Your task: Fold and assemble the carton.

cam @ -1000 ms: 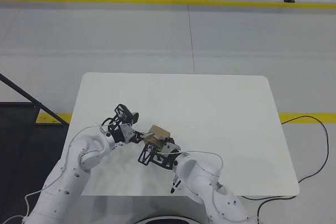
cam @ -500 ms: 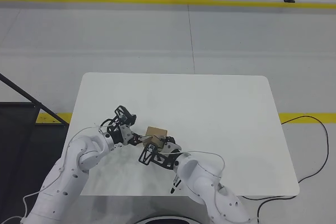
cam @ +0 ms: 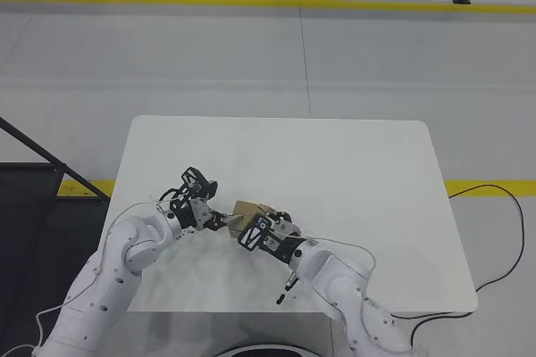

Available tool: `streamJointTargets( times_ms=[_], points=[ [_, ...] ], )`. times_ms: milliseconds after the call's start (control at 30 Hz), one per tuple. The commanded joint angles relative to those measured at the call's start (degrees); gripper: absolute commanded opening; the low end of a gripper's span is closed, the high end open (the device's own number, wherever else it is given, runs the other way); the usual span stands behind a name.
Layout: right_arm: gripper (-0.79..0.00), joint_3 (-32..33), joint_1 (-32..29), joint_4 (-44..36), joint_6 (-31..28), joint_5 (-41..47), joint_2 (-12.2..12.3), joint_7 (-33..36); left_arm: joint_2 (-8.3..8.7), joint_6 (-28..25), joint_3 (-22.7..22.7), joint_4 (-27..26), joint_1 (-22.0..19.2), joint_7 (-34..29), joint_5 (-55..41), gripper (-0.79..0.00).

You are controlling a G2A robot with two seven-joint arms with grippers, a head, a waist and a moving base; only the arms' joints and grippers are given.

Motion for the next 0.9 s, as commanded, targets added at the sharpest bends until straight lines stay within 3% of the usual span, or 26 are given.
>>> streamJointTargets(
  times_ms=[0,233,633,700,733,867],
  points=[
    [-0.382,-0.62,0.97,1.03,1.29,-0.02,-0.26,0.88,0.02,-0.02,0.07,-0.02,-0.04,0.0,0.08,0.0],
    [-0.397,-2.71,2.86,3.4,0.67,-1.46,-0.68,3.75,0.06,-0.11,0.26,0.05,-0.28,-0.08,-0.06,0.0],
    [-0.385,-2.64,2.52,3.26,1.17,-2.53,-0.68,1.81,0.12,0.22,0.54,0.01,-0.36,0.07,0.0,0.0],
    [-0.342,-2.24,2.06,2.68,1.91,-2.34,-0.64,1.07,0.13,0.71,0.3,-0.44,-0.11,1.06,-0.08,0.0],
    [-0.268,-1.98,1.78,2.37,2.3,-2.07,-0.62,0.62,0.15,0.79,0.08,-0.67,0.1,1.63,-0.28,0.0],
    [-0.225,-1.07,1.31,2.4,2.21,-1.11,-0.52,0.37,0.33,0.85,-0.79,-1.35,0.86,2.12,-0.42,0.0]
  ],
)
